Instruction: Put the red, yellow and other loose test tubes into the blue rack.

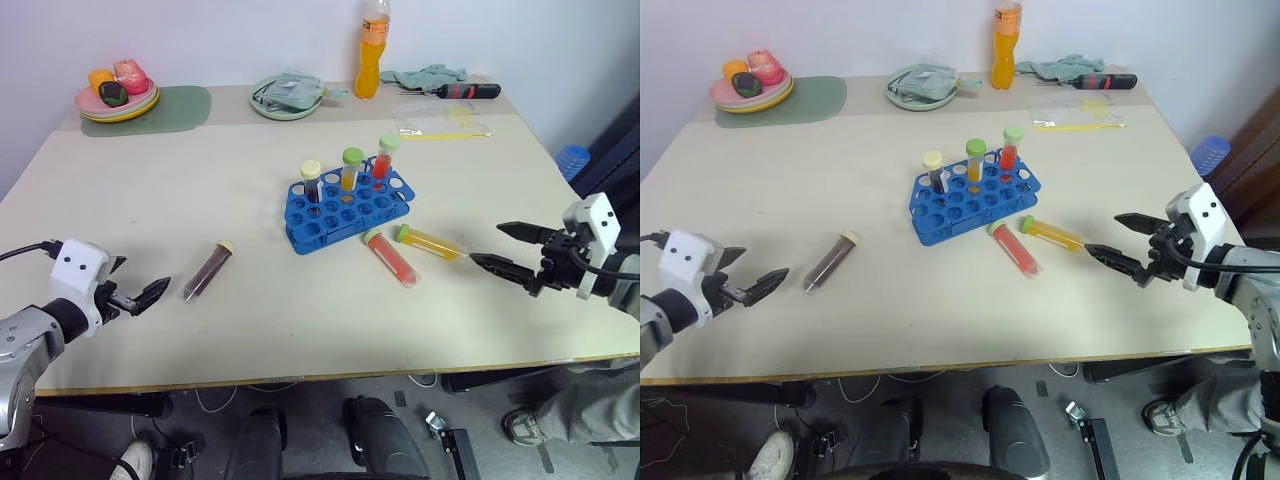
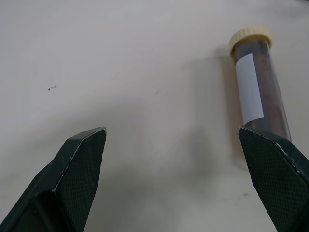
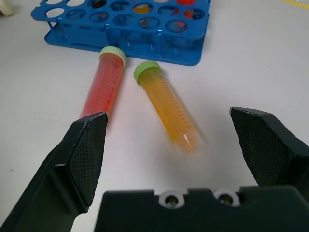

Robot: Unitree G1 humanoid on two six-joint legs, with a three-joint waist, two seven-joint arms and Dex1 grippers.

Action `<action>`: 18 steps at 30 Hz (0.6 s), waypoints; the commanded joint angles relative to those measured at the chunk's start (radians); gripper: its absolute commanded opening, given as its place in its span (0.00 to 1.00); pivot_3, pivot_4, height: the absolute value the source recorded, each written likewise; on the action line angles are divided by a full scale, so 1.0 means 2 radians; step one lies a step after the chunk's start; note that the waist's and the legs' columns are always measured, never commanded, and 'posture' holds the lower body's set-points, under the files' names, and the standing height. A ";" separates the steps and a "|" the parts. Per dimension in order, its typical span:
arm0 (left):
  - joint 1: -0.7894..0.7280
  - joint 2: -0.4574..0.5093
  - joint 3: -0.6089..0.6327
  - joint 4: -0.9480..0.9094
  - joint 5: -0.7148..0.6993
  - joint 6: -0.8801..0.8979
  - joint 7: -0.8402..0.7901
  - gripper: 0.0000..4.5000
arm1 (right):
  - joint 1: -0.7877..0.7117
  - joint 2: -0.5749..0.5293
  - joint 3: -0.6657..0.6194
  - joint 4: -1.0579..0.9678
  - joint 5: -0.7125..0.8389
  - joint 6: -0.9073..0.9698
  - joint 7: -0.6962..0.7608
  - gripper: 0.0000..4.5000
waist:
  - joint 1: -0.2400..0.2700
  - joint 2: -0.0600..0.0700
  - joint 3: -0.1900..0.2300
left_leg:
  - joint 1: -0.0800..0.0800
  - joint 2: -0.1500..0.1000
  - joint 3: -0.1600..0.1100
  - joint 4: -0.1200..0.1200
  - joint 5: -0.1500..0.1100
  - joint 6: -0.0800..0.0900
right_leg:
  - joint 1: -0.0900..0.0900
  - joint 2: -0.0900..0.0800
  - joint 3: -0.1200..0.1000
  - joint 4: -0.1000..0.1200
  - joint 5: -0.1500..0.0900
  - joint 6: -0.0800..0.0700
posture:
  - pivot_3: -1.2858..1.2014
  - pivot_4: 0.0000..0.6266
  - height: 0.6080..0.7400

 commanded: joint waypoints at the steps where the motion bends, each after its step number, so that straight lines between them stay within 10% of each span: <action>1: -0.001 0.002 0.014 -0.010 -0.003 -0.004 0.000 1.00 | -0.004 -0.010 -0.006 -0.023 0.003 0.009 -0.005 1.00 | 0.000 0.000 0.000 | 0.000 0.000 0.000 0.000 0.000 0.000 | 0.000 0.000 0.000 0.000 0.000 0.000 | 0.52 0.24 1.00; 10: -0.025 -0.007 -0.012 -0.033 -0.019 -0.015 -0.012 1.00 | -0.059 -0.019 0.033 -0.084 0.011 0.087 -0.045 1.00 | 0.000 0.000 0.000 | 0.000 0.000 0.000 0.000 0.000 0.000 | 0.000 0.000 0.000 0.000 0.000 0.000 | 0.52 0.24 1.00; 15: -0.025 -0.017 -0.092 -0.093 -0.027 -0.030 -0.050 1.00 | -0.123 -0.038 0.118 -0.185 0.021 0.253 -0.106 1.00 | 0.000 0.000 0.000 | 0.000 0.000 0.000 0.000 0.000 0.000 | 0.000 0.000 0.000 0.000 0.000 0.000 | 0.52 0.24 1.00; 18: -0.028 -0.021 -0.160 -0.106 -0.005 -0.049 -0.067 1.00 | -0.240 0.041 0.150 -0.173 0.040 0.463 -0.168 1.00 | -0.003 0.000 0.000 | 0.000 0.000 0.000 0.000 0.000 0.000 | 0.000 0.000 0.000 0.000 0.000 0.000 | 0.52 0.24 1.00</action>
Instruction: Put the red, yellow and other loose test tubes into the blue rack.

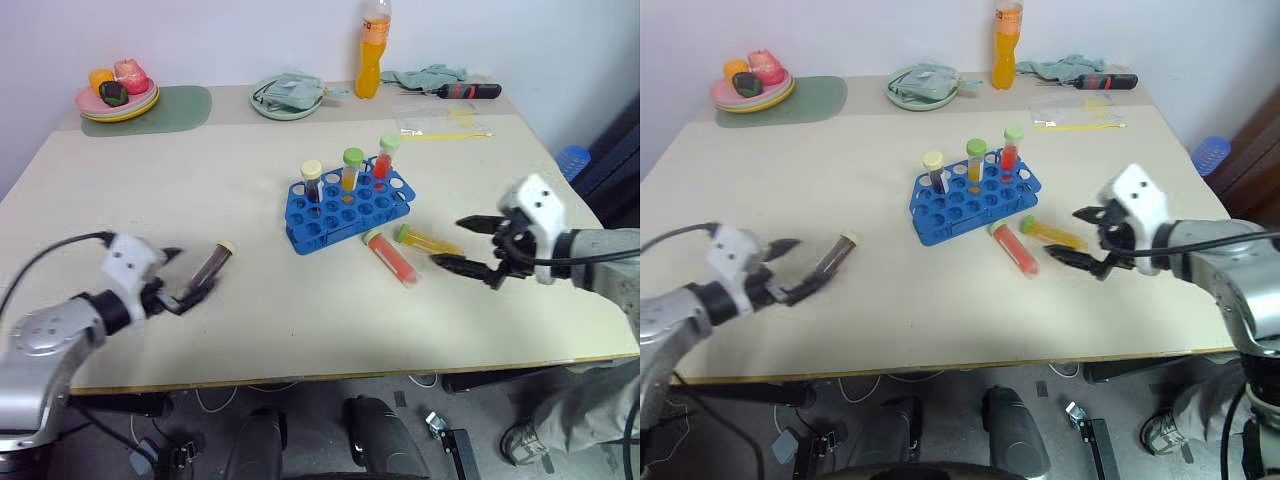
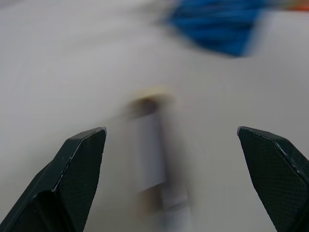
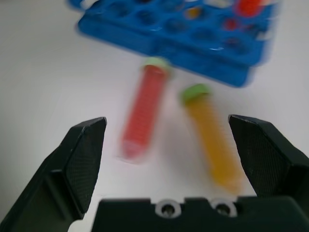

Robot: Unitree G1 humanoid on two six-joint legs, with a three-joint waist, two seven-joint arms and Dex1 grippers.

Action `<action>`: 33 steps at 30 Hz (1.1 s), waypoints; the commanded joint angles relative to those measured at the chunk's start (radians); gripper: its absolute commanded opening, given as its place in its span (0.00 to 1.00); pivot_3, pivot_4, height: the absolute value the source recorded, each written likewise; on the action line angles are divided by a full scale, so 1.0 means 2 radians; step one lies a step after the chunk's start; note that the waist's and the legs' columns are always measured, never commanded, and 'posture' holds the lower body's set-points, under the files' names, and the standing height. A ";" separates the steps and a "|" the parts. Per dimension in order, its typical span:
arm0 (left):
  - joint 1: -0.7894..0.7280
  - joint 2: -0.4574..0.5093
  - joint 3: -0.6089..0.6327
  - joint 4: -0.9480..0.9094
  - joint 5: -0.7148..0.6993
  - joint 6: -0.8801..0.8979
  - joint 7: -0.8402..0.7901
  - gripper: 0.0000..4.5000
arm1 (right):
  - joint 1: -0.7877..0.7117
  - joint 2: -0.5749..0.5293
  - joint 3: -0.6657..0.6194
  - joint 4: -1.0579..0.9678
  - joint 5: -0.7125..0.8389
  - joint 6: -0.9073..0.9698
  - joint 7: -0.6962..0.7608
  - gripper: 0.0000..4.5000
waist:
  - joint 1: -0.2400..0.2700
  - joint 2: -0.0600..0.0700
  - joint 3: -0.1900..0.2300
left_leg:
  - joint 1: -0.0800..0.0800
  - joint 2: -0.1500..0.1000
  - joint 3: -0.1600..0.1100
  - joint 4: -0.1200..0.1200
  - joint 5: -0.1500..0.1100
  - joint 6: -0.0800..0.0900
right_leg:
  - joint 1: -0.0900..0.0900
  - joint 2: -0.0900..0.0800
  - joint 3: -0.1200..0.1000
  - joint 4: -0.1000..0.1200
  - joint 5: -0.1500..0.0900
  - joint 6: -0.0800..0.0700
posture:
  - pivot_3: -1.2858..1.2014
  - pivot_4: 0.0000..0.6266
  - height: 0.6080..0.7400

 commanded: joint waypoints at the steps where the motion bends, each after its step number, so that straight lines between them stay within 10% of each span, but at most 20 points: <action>1: -0.009 -0.003 -0.062 -0.022 0.015 -0.025 -0.019 1.00 | -0.107 0.071 0.027 0.003 0.017 0.199 -0.076 1.00 | -0.002 0.000 0.000 | 0.000 0.000 0.000 0.000 0.000 0.000 | 0.000 0.000 0.001 0.000 0.000 0.000 | 0.52 0.24 1.00; 10: -0.067 -0.055 -0.151 -0.006 0.039 -0.040 -0.004 1.00 | -0.229 0.123 0.152 0.169 0.114 0.213 -0.245 1.00 | 0.002 0.000 0.000 | -0.001 0.000 0.000 0.000 0.000 0.000 | -0.001 0.000 0.000 0.000 0.000 0.000 | 0.52 0.24 1.00; 24: -0.055 -0.068 -0.149 -0.021 0.045 -0.043 0.016 1.00 | -0.263 0.180 0.181 0.281 0.212 0.213 -0.427 1.00 | 0.000 0.000 0.000 | -0.001 0.000 0.000 0.000 0.000 0.000 | -0.001 0.000 0.000 0.000 0.000 0.000 | 0.52 0.24 1.00; 31: -0.054 -0.068 -0.147 -0.020 0.046 -0.046 0.017 1.00 | -0.243 0.178 0.189 0.264 0.244 0.213 -0.471 0.26 | 0.001 0.000 0.000 | -0.001 0.000 0.000 0.000 0.000 0.001 | -0.001 0.000 0.000 0.000 0.000 0.000 | 0.52 0.24 1.00; 33: -0.054 -0.068 -0.146 -0.019 0.045 -0.047 0.017 1.00 | -0.242 0.176 0.186 0.259 0.252 0.213 -0.480 0.19 | 0.000 0.000 0.000 | -0.001 0.000 0.000 0.000 0.000 0.001 | -0.001 0.000 0.000 0.000 0.000 0.000 | 0.52 0.24 1.00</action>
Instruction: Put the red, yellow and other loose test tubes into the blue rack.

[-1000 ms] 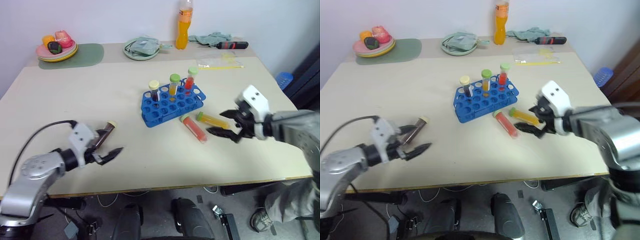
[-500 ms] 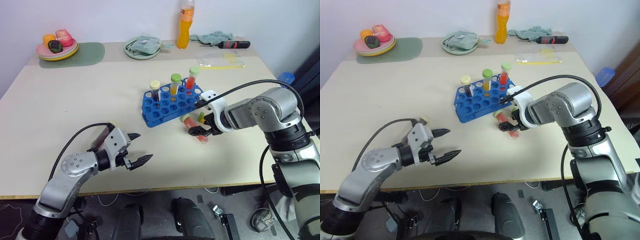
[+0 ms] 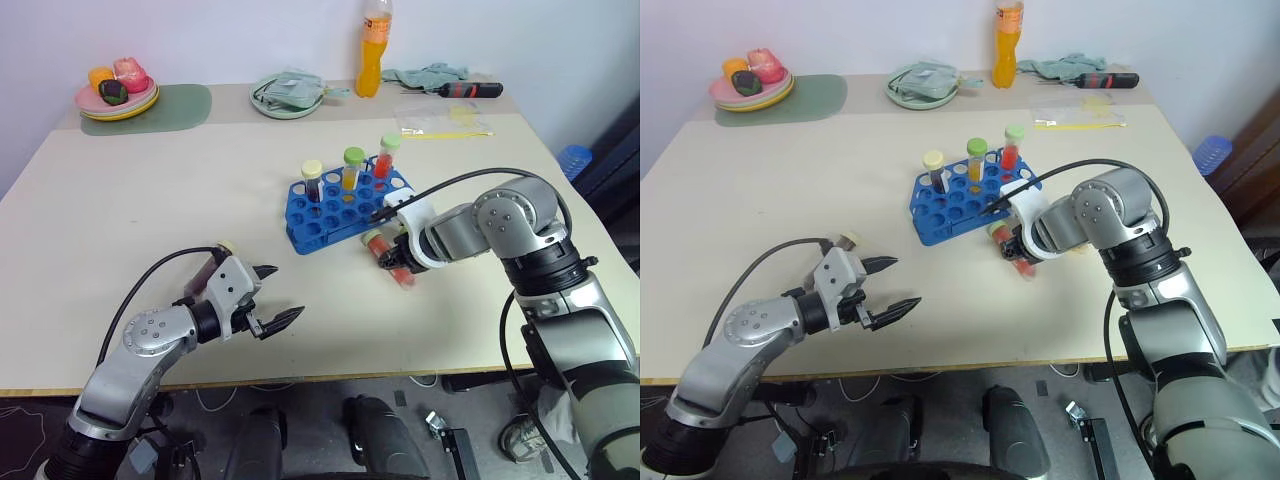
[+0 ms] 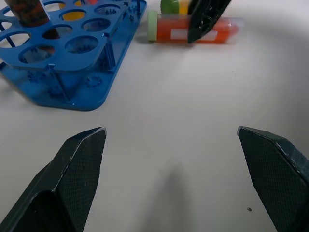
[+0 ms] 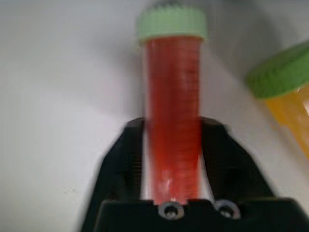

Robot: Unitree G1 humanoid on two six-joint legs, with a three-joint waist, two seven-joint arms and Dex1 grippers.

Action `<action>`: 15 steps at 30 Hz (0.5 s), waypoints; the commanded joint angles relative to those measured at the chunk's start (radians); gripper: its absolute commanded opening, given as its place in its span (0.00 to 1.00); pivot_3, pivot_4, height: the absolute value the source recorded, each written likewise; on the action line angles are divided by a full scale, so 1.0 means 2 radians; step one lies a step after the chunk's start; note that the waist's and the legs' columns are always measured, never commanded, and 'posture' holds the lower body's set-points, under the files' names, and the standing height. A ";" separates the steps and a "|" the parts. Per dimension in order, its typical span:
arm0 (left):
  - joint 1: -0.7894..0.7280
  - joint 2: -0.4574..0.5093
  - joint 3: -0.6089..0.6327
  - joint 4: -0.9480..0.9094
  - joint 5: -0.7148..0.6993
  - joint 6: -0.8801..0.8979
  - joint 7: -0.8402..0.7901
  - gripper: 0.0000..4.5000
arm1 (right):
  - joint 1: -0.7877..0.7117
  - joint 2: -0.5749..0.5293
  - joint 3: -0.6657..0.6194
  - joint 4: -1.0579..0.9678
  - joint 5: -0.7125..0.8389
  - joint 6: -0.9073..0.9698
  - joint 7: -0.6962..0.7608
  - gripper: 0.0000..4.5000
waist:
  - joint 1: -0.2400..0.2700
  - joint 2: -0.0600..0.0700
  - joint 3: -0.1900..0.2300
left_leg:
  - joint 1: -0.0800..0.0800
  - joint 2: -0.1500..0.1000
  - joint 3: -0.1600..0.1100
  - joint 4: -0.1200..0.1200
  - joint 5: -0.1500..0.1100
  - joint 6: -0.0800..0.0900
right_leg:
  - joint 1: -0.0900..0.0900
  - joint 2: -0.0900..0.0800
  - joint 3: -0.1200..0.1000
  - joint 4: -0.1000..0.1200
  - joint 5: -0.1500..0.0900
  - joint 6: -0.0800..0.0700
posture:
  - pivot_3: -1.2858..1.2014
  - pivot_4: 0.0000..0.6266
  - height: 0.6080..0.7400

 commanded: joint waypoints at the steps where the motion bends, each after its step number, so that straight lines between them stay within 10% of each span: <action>1: 0.001 0.001 0.008 -0.014 -0.001 -0.009 -0.001 1.00 | 0.000 -0.008 -0.009 -0.026 0.023 0.003 -0.015 0.19 | 0.000 0.000 0.000 | 0.000 0.000 0.000 0.000 0.000 0.000 | 0.000 0.000 0.000 0.000 0.000 0.000 | 0.52 0.24 1.00; 8: 0.011 0.006 0.021 -0.015 -0.003 -0.012 0.001 1.00 | 0.043 -0.027 -0.134 -0.208 0.068 -0.050 0.080 0.19 | 0.001 0.000 0.000 | 0.000 0.000 0.000 0.000 0.000 0.000 | 0.000 0.000 0.000 0.000 0.000 0.000 | 0.52 0.24 1.00; 15: -0.008 -0.010 0.030 0.011 -0.001 -0.018 0.012 1.00 | 0.149 0.056 -0.158 -0.234 -0.196 -0.429 0.080 0.19 | -0.001 0.000 0.000 | 0.000 0.000 0.000 0.000 0.000 0.000 | 0.000 0.000 0.000 -0.001 0.000 0.000 | 0.52 0.24 1.00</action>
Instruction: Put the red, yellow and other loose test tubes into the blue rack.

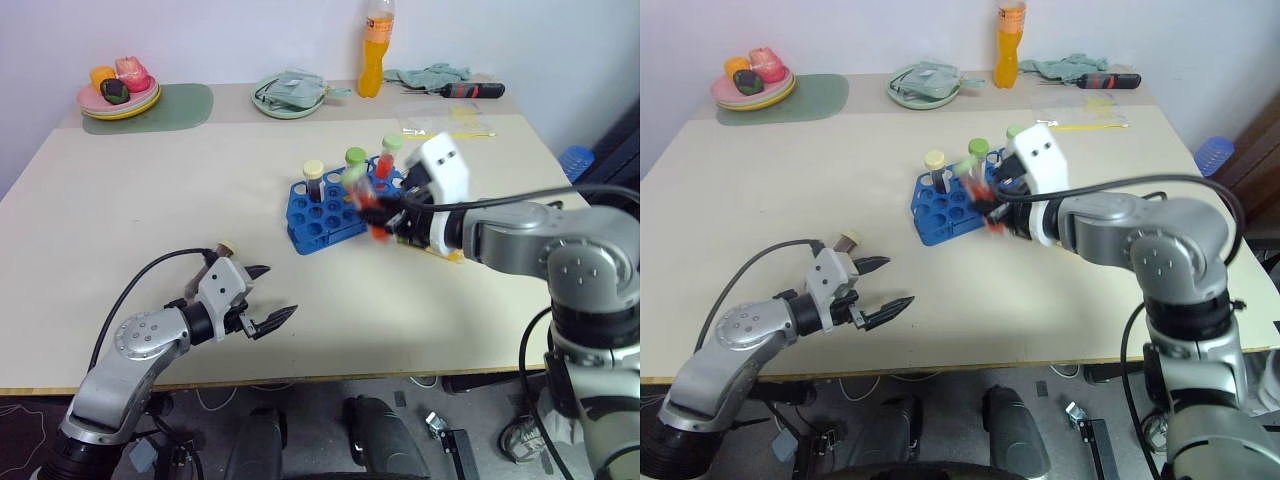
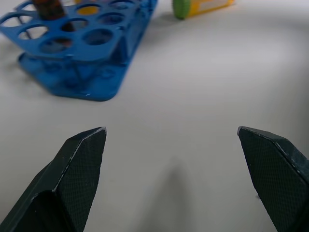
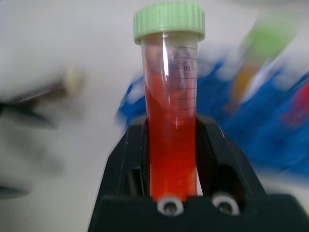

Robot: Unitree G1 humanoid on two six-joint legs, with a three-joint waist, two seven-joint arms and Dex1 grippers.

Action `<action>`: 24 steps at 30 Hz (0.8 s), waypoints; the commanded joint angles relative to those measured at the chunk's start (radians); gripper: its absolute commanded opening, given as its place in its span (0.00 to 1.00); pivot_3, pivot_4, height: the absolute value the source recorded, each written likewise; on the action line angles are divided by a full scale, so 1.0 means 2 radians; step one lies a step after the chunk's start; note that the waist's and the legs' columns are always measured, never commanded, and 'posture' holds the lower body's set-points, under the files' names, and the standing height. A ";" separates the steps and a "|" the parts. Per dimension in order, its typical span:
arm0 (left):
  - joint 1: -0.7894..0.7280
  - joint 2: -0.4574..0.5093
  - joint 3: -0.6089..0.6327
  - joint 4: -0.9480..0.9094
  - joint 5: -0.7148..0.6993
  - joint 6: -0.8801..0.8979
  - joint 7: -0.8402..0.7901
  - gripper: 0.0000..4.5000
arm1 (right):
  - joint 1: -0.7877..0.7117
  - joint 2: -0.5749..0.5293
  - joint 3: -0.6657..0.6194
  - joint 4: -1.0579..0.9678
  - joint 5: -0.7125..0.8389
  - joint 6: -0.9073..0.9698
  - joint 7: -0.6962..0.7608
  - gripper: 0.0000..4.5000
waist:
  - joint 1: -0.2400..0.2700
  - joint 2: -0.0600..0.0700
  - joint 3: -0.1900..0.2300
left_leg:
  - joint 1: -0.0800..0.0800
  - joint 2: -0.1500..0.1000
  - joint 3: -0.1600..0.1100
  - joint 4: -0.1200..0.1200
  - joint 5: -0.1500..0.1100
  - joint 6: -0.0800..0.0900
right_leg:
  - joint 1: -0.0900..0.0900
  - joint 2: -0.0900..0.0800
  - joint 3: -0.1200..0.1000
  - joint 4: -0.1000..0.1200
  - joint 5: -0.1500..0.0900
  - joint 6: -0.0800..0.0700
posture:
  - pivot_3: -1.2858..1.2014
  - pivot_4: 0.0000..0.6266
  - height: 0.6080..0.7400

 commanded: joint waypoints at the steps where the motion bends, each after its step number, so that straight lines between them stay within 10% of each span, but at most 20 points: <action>1: -0.024 -0.013 0.003 0.010 0.002 -0.015 0.007 1.00 | 0.008 0.063 0.002 0.068 -0.130 -0.174 -0.028 0.19 | -0.001 0.000 0.000 | 0.001 0.000 0.000 0.000 0.000 0.000 | 0.000 0.000 0.000 0.000 0.000 0.000 | 0.52 0.24 1.00; 9: -0.045 -0.018 0.007 0.014 0.001 -0.011 0.011 1.00 | -0.001 0.180 0.002 0.285 -0.275 -0.410 -0.033 0.19 | 0.000 0.000 0.000 | 0.000 0.000 0.001 -0.001 0.000 0.000 | -0.001 0.000 0.001 0.001 0.000 0.000 | 0.52 0.24 1.00; 24: -0.040 -0.012 0.015 -0.009 -0.013 0.002 0.013 1.00 | 0.000 0.218 -0.038 0.391 -0.323 -0.487 -0.026 0.19 | -0.001 0.000 0.000 | 0.001 0.000 0.001 -0.001 0.000 0.000 | -0.001 0.000 0.001 0.002 0.000 0.000 | 0.52 0.24 1.00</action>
